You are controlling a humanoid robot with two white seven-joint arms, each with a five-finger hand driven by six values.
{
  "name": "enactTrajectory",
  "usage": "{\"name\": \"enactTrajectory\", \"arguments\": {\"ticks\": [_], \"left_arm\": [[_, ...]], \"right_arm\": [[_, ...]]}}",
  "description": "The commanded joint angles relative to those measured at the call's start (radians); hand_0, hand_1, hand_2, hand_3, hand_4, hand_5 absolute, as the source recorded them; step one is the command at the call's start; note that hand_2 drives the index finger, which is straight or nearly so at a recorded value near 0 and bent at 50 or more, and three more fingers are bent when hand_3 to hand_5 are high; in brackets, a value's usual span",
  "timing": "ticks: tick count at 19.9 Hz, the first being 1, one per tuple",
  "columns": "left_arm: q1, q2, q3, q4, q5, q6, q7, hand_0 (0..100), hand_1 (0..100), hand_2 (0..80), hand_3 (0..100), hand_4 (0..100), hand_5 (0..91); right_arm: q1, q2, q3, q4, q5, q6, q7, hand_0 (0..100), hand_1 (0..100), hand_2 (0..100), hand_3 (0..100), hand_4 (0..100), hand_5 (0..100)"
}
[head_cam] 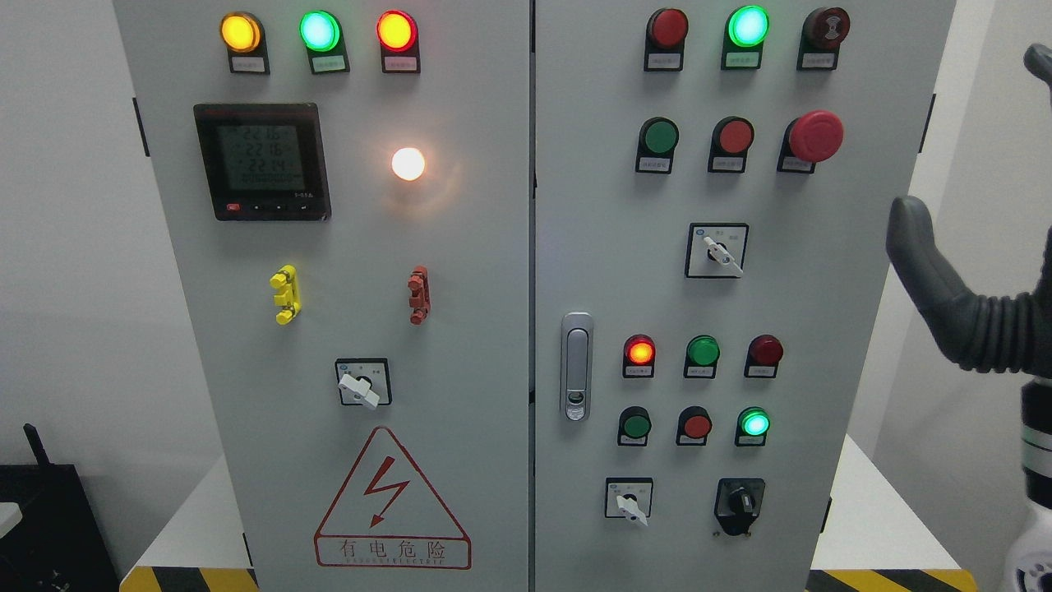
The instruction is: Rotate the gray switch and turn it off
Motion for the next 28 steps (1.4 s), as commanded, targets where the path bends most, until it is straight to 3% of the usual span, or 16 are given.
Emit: {"name": "enactTrajectory", "arguments": {"ticks": [1,13,16,19,20,25,26,28], "left_arm": [[0.000,0.000,0.032,0.023,-0.008,0.001,0.001,12,39,0.0,0,0,0.0],[0.001,0.000,0.032,0.023,-0.008,0.001,0.001,12,39,0.0,0,0,0.0],[0.000,0.000,0.032,0.023,-0.008,0.001,0.001,12,39,0.0,0,0,0.0],[0.001,0.000,0.032,0.023,-0.008,0.001,0.001,12,39,0.0,0,0,0.0],[0.000,0.000,0.032,0.023,-0.008,0.001,0.001,12,39,0.0,0,0,0.0],[0.000,0.000,0.032,0.023,-0.008,0.001,0.002,12,39,0.0,0,0,0.0],[0.000,0.000,0.032,0.023,-0.008,0.001,0.001,12,39,0.0,0,0,0.0],[0.000,0.000,0.032,0.023,-0.008,0.001,0.001,12,39,0.0,0,0,0.0]], "right_arm": [[0.000,0.013,0.000,-0.004,0.000,-0.001,0.006,41,39,0,0,0,0],[0.000,0.013,-0.002,-0.002,-0.001,-0.001,0.013,42,39,0,0,0,0],[0.002,0.019,-0.003,-0.001,0.000,-0.001,0.013,43,39,0,11,0,0],[0.002,0.034,-0.002,0.007,0.000,0.001,0.013,45,40,0,22,19,1],[0.002,0.040,-0.002,0.013,-0.001,0.002,0.013,44,41,0,24,22,13],[0.002,0.063,-0.002,0.016,-0.001,0.013,0.014,36,44,0,29,33,43],[0.003,0.063,-0.002,0.016,-0.001,0.015,0.014,35,44,0,35,38,54],[0.018,0.065,-0.002,0.016,-0.001,0.016,0.013,34,44,0,47,49,65]]}}
